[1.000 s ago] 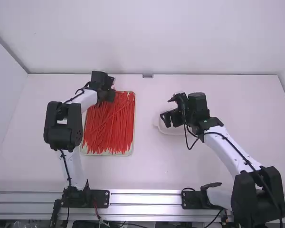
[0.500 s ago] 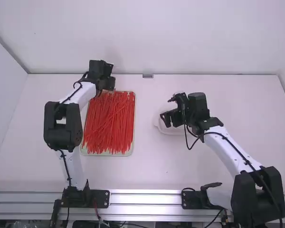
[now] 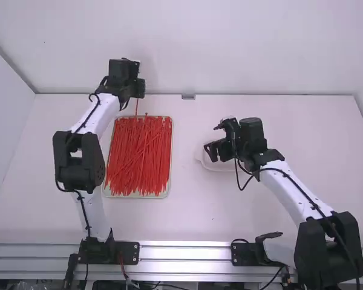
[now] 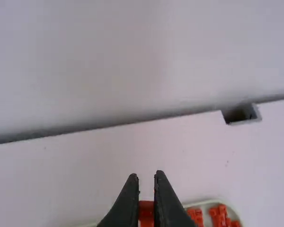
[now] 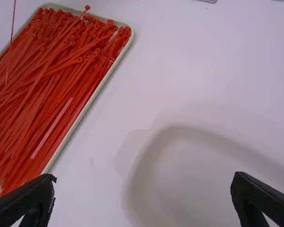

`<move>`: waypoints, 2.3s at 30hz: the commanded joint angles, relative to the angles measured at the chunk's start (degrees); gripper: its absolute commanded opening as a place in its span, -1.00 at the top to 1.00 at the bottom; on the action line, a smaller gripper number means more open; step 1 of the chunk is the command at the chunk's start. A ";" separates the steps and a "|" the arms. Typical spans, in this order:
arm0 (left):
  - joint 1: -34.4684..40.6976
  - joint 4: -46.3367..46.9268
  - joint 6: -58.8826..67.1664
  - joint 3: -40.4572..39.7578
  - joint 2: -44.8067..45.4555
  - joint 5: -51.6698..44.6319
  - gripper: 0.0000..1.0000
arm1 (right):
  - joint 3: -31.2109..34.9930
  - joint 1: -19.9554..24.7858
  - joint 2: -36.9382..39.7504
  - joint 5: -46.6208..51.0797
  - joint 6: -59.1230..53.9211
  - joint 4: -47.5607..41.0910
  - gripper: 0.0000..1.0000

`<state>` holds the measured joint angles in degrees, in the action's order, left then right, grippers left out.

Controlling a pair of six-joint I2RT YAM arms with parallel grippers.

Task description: Fasten the cable tie

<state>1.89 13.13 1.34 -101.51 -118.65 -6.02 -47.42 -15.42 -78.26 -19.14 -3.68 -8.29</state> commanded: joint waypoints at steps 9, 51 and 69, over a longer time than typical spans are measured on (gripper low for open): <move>0.15 8.81 -1.99 -11.30 1.51 -3.61 0.96 | -2.05 1.90 -0.28 -0.20 -1.09 0.20 -0.99; 0.33 16.26 -3.72 8.94 38.27 -2.10 0.96 | -2.05 2.64 -0.28 -11.78 0.46 8.50 -0.99; 0.44 -19.87 -15.52 46.62 53.20 -14.21 0.96 | -2.05 2.56 -0.28 -27.67 12.52 24.04 -0.99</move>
<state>1.89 -6.28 -11.64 -56.25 -66.94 -16.69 -47.42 -12.60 -78.26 -40.86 7.49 15.27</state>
